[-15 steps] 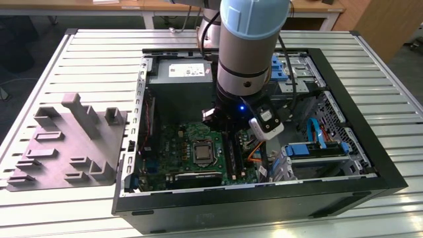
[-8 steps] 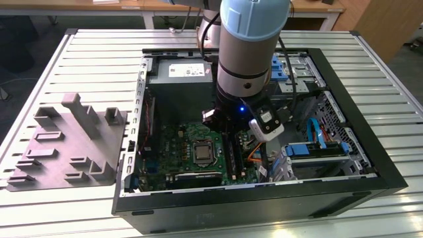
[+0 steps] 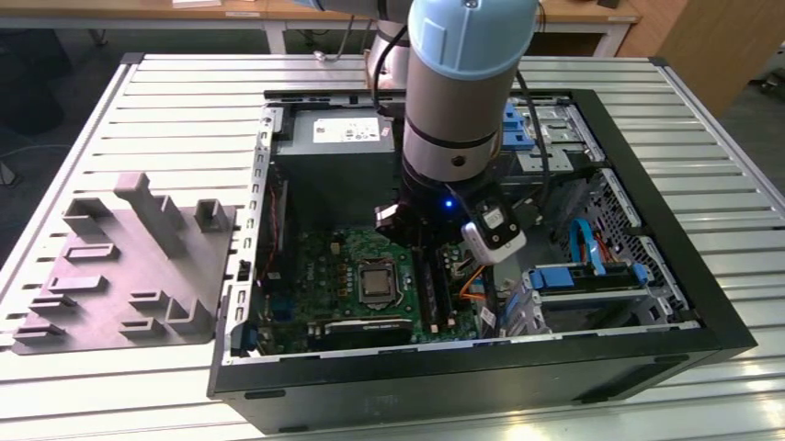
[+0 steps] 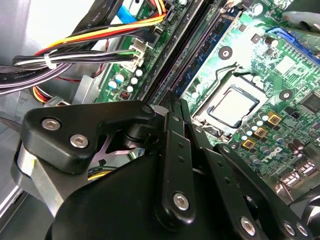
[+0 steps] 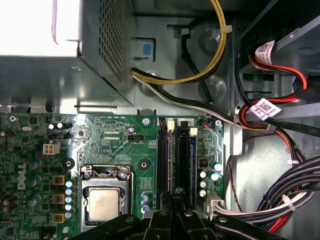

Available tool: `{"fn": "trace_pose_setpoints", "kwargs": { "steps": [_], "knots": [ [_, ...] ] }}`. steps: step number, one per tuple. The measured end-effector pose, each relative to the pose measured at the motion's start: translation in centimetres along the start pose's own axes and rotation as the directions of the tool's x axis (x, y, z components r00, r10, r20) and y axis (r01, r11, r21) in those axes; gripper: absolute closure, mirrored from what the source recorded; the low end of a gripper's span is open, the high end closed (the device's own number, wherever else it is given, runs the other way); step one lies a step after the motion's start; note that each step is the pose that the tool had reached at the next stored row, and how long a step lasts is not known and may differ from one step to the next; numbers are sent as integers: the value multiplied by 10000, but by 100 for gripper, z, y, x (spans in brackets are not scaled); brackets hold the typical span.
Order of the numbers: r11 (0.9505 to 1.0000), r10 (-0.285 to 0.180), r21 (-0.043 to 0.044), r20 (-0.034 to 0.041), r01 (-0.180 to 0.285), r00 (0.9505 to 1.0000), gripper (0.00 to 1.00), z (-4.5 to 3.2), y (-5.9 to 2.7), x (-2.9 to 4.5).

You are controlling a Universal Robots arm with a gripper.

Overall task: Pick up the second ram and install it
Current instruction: 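Insert the second ram into the second slot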

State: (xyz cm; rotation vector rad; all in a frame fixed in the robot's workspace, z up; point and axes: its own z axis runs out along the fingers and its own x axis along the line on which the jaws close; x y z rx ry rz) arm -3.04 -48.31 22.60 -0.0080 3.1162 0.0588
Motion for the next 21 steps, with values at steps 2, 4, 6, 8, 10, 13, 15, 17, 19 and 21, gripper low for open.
{"fn": "trace_pose_setpoints", "kwargs": {
  "steps": [2,4,6,8,10,13,15,17,19,21],
  "knots": [
    [10000,0,-1,9,0,10000,88,0,0,11],
    [10000,0,0,16,0,10000,88,0,0,21],
    [10000,-1,0,18,1,10000,88,-1,0,21],
    [10000,0,-1,18,0,10000,88,0,0,15],
    [10000,0,0,18,0,10000,88,0,-1,9],
    [10000,0,1,18,0,10000,88,1,0,8],
    [10000,-1,-1,19,1,10000,88,12,0,8],
    [10000,-1,2,18,1,10000,88,17,-2,9],
    [10000,0,2,18,0,10000,88,18,-2,10],
    [10000,1,0,19,-1,10000,88,19,-12,10]
  ]
}}
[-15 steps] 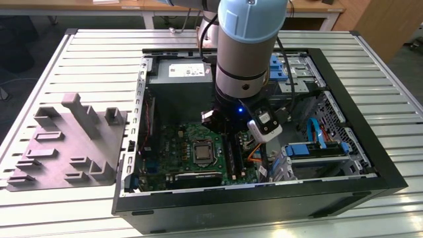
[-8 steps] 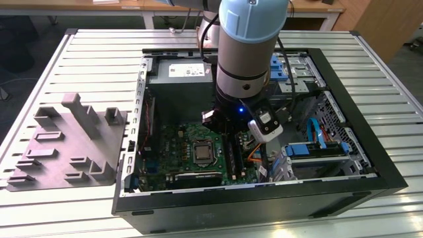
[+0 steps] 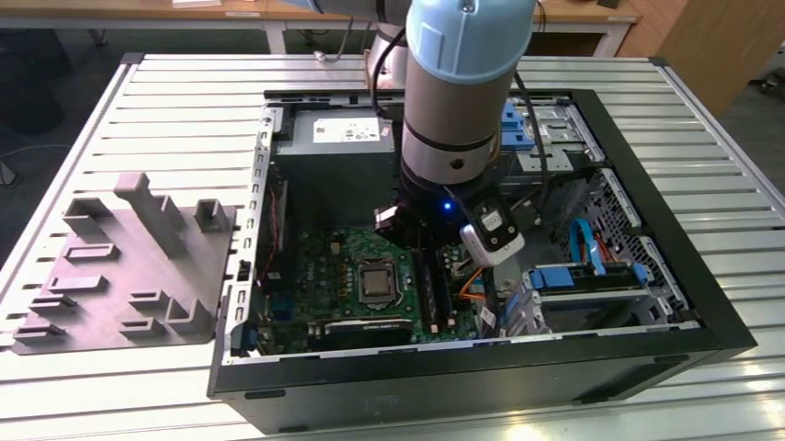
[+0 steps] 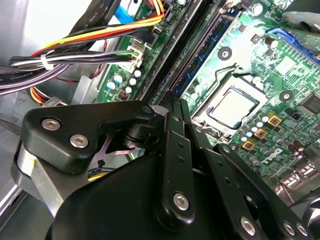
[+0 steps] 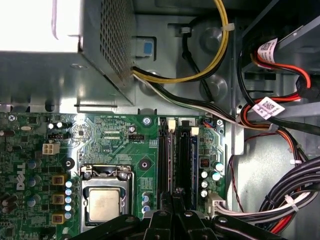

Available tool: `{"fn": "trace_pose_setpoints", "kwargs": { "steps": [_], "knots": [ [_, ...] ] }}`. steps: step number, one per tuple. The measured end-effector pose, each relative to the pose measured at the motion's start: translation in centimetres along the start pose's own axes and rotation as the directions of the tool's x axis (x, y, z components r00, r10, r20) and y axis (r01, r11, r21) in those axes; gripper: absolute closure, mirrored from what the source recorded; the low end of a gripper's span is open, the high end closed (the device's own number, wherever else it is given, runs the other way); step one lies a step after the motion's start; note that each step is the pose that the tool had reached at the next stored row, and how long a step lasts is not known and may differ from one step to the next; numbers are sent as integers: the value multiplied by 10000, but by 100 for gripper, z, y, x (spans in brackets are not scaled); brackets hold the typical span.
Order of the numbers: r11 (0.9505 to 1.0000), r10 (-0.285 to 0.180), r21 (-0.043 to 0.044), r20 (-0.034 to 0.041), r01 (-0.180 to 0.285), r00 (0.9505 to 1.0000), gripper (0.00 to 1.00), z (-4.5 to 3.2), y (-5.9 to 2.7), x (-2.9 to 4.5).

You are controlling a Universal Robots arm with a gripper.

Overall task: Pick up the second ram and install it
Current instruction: 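Insert the second ram into the second slot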

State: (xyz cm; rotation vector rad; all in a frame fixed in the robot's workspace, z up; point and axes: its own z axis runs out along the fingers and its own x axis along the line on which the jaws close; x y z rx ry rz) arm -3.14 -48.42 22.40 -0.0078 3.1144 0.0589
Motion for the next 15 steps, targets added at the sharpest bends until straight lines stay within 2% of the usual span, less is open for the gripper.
{"fn": "trace_pose_setpoints", "kwargs": {
  "steps": [15],
  "knots": [
    [10000,-1,1,-1,1,10000,88,27,-10,1]
  ]
}}
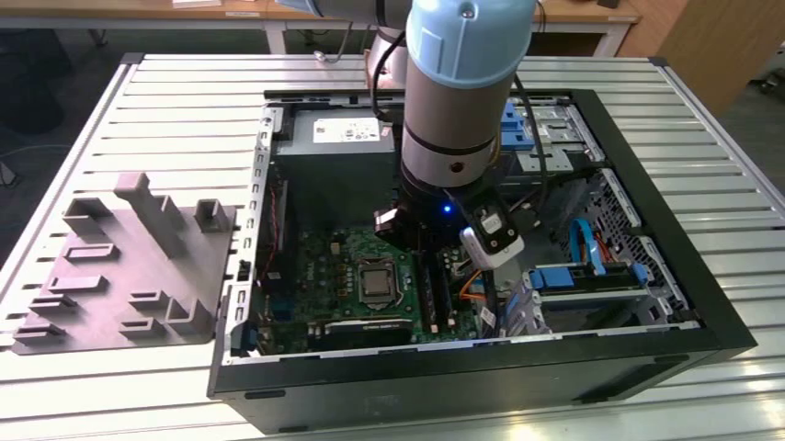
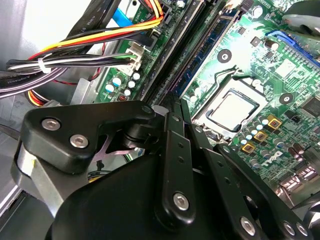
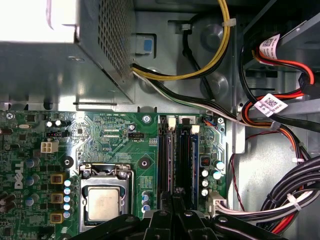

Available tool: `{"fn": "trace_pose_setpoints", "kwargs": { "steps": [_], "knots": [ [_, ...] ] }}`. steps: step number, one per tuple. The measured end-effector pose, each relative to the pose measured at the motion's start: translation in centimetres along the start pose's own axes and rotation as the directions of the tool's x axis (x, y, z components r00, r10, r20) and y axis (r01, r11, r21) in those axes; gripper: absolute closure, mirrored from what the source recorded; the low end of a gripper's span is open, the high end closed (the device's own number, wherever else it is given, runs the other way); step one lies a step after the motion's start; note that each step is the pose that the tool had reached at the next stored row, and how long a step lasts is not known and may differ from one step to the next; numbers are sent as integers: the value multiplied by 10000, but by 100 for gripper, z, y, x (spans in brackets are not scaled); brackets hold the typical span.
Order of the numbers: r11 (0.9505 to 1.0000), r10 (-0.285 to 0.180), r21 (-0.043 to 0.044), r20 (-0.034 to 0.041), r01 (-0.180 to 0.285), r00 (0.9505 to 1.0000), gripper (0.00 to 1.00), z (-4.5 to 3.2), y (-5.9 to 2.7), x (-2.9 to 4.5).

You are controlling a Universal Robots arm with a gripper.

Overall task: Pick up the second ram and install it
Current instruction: 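Insert the second ram into the second slot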

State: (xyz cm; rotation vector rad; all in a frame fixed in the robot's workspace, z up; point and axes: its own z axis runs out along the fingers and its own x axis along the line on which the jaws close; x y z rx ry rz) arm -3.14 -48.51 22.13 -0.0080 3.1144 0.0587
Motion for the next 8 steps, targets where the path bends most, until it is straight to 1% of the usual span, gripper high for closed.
{"fn": "trace_pose_setpoints", "kwargs": {
  "steps": [5,8],
  "knots": [
    [10000,2,0,0,-2,10000,88,0,0,0],
    [10000,99,2,4,-99,10000,88,1,0,0]
  ]
}}
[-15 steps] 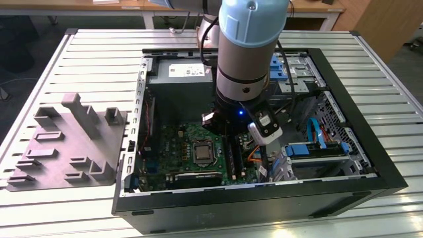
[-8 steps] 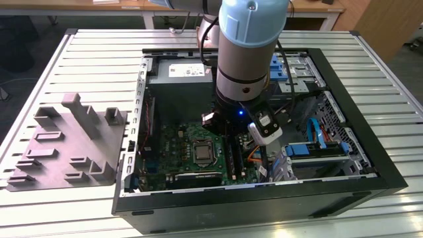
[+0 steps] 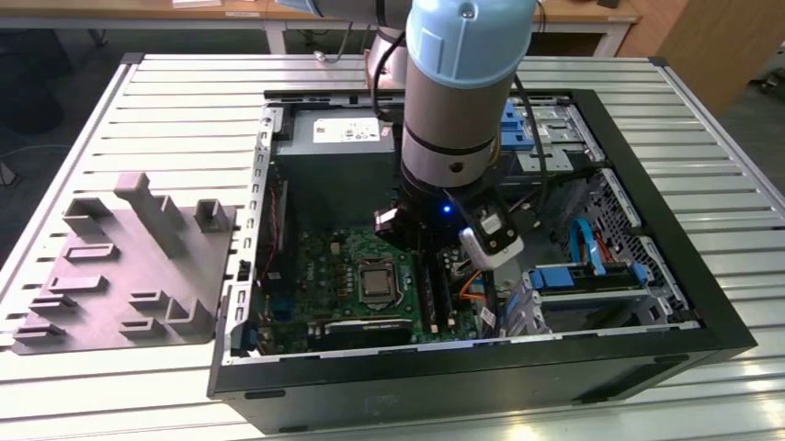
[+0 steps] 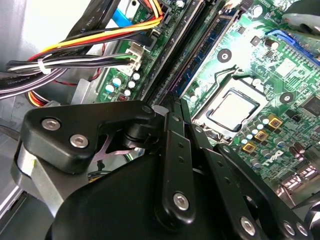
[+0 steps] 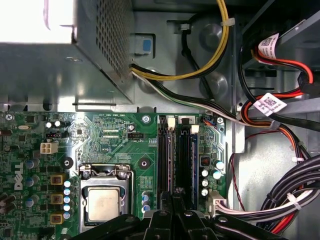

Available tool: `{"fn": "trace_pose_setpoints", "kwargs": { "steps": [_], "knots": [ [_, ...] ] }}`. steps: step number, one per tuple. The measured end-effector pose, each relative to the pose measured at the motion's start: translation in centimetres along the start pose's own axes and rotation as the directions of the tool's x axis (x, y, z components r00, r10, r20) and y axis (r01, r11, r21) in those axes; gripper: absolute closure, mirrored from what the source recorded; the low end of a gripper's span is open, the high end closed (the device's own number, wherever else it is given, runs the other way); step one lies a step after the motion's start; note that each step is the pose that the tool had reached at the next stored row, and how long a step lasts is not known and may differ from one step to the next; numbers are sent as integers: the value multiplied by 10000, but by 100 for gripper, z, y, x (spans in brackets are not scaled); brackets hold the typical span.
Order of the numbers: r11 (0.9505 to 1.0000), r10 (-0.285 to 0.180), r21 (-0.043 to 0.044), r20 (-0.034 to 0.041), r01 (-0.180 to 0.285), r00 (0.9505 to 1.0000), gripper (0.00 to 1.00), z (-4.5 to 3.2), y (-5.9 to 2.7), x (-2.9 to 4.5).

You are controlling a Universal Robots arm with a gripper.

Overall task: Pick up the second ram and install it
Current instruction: 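Insert the second ram into the second slot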

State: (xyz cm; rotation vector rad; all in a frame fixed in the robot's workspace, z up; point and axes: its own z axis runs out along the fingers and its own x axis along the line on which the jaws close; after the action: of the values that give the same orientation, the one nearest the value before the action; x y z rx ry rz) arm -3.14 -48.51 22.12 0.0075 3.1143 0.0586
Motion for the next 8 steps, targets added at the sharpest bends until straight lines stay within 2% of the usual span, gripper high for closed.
{"fn": "trace_pose_setpoints", "kwargs": {
  "steps": [8],
  "knots": [
    [9999,144,1,7,-144,9999,88,-7,1,-2]
  ]
}}
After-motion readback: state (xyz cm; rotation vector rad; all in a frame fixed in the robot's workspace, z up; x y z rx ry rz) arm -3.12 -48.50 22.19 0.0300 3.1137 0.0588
